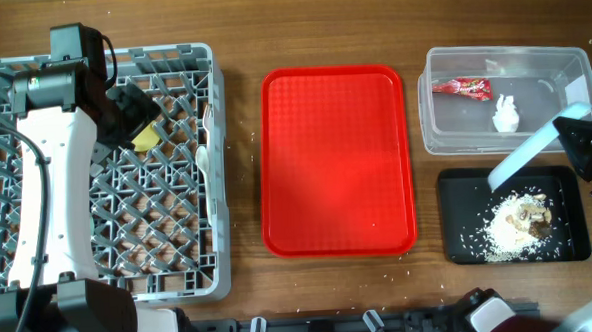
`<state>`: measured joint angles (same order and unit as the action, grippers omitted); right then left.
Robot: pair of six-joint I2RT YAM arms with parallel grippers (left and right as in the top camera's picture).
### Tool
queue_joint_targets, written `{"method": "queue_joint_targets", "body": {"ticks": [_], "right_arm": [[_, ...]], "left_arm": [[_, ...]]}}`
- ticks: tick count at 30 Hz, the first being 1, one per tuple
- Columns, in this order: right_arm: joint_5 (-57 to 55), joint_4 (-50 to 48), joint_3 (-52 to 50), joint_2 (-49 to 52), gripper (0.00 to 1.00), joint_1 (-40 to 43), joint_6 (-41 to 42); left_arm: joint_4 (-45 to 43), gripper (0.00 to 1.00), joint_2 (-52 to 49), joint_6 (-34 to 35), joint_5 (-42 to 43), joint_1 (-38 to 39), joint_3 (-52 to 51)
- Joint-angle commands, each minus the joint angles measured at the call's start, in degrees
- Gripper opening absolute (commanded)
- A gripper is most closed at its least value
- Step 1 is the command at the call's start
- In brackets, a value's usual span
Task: Sort waste into correct bins and load items into the dishwasher rack
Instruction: 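Carry the plate to the dish rack and set it upright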
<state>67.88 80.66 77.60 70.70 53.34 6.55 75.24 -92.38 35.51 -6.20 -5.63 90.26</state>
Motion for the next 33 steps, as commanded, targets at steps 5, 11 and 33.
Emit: {"method": "queue_joint_targets", "body": {"ticks": [5, 11, 33], "right_arm": [[-10.40, -32.83, 1.14, -14.88, 0.04, -34.38, 33.90], [-20.83, -63.04, 1.14, -1.11, 0.04, -69.88, 44.65], [-50.01, -126.68, 1.14, 48.94, 0.04, -97.79, 74.38]], "left_arm": [[0.02, 1.00, -0.15, 0.98, -0.94, -0.28, -0.26], [0.02, 1.00, -0.15, 0.98, -0.94, -0.28, -0.26], [8.26, 1.00, 0.00, 8.92, 10.67, -36.06, -0.26]]}}
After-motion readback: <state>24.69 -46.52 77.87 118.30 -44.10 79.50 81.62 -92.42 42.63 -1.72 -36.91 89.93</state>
